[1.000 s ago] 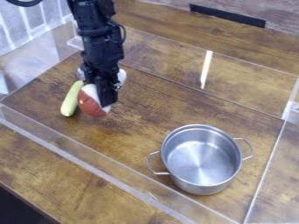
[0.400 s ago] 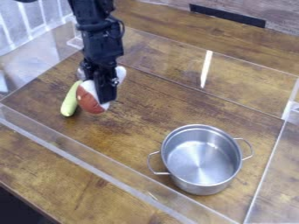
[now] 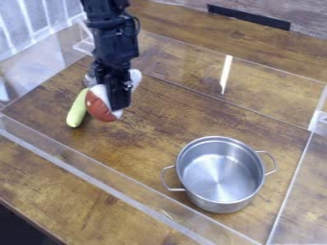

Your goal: Remove the mushroom from the silver pot and put it on the table

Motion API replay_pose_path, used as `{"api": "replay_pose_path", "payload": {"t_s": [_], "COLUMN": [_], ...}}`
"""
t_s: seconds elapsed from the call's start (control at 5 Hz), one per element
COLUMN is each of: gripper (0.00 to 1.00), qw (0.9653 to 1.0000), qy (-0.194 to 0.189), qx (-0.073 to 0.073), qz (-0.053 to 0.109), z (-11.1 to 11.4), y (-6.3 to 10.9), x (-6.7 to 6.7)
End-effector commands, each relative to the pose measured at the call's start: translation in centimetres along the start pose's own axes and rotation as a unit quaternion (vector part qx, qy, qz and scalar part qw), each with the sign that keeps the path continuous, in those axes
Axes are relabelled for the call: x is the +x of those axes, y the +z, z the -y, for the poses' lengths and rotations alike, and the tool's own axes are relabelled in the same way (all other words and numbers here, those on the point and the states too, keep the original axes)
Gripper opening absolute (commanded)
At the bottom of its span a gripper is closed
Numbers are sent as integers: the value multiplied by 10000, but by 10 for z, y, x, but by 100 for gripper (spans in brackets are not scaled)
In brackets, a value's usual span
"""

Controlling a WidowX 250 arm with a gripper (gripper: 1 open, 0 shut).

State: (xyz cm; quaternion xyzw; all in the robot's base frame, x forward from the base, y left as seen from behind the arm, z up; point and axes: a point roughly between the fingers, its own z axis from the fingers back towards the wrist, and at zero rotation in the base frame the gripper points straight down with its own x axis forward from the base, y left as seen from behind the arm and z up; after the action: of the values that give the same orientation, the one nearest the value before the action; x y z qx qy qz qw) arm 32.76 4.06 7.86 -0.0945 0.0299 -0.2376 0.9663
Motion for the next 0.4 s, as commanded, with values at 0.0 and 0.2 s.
{"api": "replay_pose_path", "payload": {"t_s": [0.0,0.2], "gripper": [0,0], "qw": [9993,9994], "qy": [-153,-214], "qx": [176,118], "qz": [276,262], "z": [17,24], "y": [27,27], "x": [-4,-12]}}
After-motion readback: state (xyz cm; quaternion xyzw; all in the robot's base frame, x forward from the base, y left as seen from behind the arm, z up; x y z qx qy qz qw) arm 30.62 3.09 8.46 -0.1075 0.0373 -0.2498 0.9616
